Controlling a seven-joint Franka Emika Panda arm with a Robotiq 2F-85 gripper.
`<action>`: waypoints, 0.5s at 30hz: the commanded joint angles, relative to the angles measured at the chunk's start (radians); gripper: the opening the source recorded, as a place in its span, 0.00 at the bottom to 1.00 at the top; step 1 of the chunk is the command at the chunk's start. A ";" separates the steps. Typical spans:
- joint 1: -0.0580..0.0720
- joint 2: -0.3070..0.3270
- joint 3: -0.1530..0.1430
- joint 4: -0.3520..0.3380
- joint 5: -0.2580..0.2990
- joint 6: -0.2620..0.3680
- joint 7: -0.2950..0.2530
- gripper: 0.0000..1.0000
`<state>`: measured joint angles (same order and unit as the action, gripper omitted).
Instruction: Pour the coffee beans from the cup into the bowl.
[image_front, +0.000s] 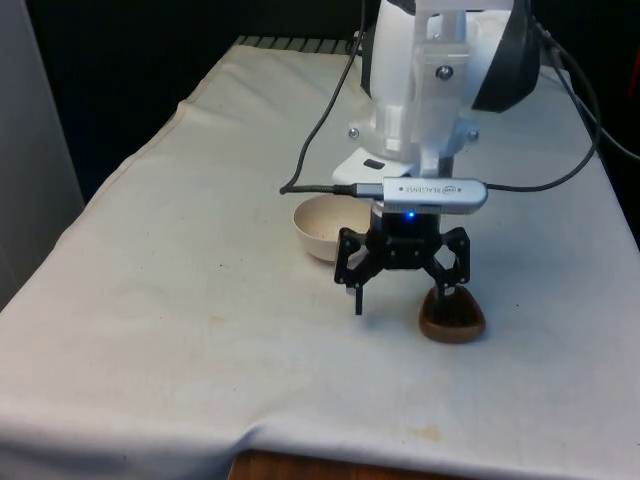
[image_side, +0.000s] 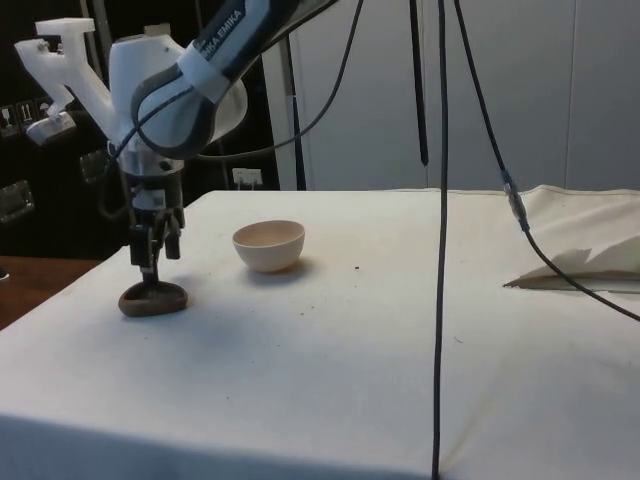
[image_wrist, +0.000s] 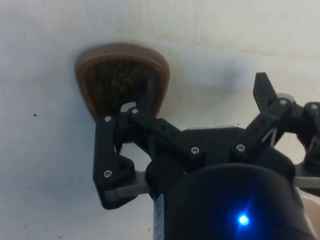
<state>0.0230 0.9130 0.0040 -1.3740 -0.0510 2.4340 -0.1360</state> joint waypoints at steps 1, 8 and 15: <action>0.002 0.014 0.001 0.021 0.001 -0.008 0.002 1.00; 0.006 0.041 0.000 0.060 0.000 -0.013 0.006 1.00; 0.008 0.045 0.000 0.066 0.000 -0.011 0.006 1.00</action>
<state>0.0290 0.9590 0.0050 -1.3090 -0.0510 2.4260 -0.1330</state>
